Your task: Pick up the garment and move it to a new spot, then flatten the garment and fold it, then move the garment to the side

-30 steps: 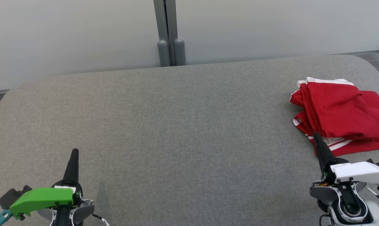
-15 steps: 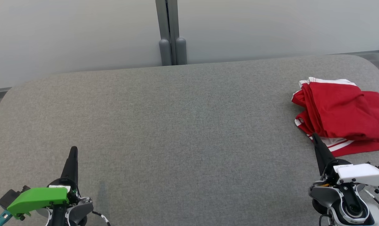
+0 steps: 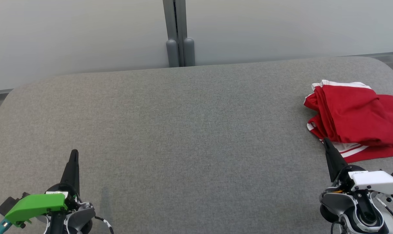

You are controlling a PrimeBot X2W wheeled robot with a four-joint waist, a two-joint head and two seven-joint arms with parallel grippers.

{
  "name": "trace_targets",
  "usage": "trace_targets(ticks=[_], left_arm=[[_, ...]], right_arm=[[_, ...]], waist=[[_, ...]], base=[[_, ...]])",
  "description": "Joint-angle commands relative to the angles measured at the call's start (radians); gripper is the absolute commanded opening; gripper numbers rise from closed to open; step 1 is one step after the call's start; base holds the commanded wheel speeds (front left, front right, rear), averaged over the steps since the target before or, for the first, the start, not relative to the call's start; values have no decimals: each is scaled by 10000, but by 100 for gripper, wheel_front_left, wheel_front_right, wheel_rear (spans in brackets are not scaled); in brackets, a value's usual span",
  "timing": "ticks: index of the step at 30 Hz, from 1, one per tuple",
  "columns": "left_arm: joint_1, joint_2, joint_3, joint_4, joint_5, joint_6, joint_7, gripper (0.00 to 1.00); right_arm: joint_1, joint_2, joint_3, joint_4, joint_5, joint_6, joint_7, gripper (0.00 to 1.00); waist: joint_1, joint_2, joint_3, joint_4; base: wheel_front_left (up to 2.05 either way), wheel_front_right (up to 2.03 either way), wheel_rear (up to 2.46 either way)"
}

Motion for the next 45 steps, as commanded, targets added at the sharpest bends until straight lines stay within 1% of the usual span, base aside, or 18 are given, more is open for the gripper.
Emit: trace_targets(ticks=[1, 45], left_arm=[[-139, 3, 26, -22, -22, -70, 38, 0], [-128, 7, 22, -22, -23, -70, 35, 0]], right_arm=[[86, -12, -21, -58, 63, 4, 32, 0], [83, -14, -16, -57, 66, 4, 29, 0]], waist=[[0, 0, 0, 0], [0, 0, 0, 0]], base=[[0, 0, 0], [0, 0, 0]])
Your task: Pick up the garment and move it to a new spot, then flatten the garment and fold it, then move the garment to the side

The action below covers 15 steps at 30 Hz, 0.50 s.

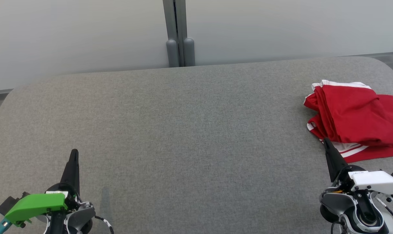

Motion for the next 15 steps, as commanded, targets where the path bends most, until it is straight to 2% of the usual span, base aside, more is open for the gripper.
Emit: trace_targets(ticks=[1, 15], left_arm=[[-108, 13, 22, -16, -21, -69, 35, 0], [-108, 13, 21, -17, -22, -69, 34, 0]], right_arm=[[79, -14, -14, -55, 67, 4, 29, 0], [79, -14, -13, -53, 67, 4, 28, 0]], waist=[[0, 0, 0, 0], [0, 0, 0, 0]], base=[[0, 0, 0], [0, 0, 0]])
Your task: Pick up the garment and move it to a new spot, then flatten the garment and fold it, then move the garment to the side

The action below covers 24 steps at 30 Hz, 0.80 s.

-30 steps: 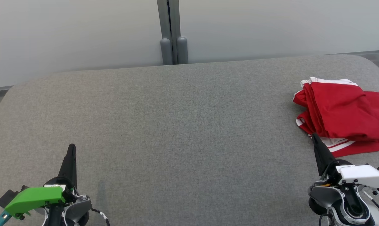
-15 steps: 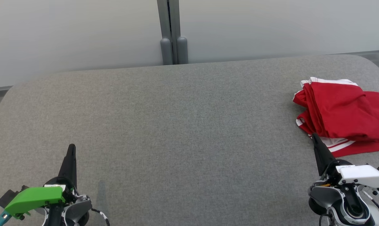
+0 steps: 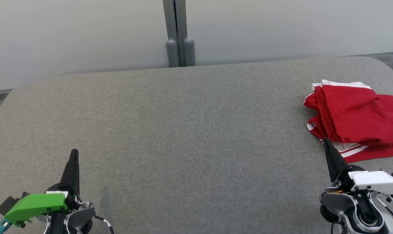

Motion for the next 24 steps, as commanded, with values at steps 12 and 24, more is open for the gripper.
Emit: trace_targets(ticks=[12, 24], left_arm=[[-107, 13, 20, -16, -15, -63, 33, 0], [-107, 13, 20, -16, -15, -61, 33, 0]], right_arm=[[78, -14, -12, -52, 68, 4, 27, 0], [79, -14, -12, -52, 68, 4, 27, 0]], waist=[[0, 0, 0, 0], [0, 0, 0, 0]], base=[[0, 0, 0], [0, 0, 0]])
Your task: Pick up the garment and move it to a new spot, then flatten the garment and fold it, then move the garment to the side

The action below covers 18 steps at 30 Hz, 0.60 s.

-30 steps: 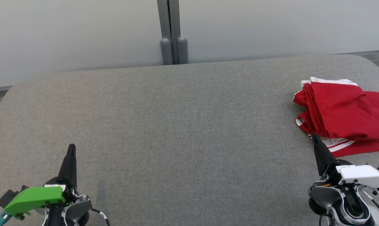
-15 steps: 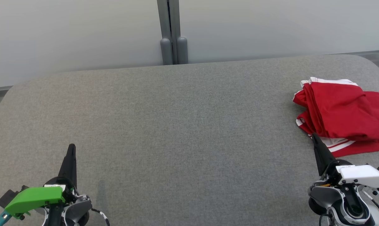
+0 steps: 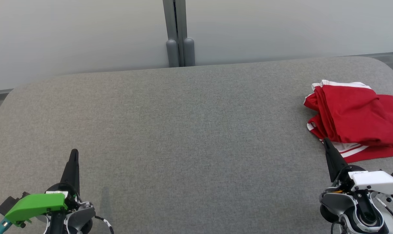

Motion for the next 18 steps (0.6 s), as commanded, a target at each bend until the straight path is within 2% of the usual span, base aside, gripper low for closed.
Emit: trace_targets(ticks=[1, 18], left_arm=[[-106, 13, 20, -14, -6, -52, 33, 0], [-106, 15, 19, -15, -6, -52, 32, 0]], right_arm=[[78, -14, -12, -52, 68, 4, 27, 0], [78, -14, -12, -52, 69, 4, 26, 0]], waist=[[0, 0, 0, 0], [0, 0, 0, 0]], base=[[0, 0, 0], [0, 0, 0]])
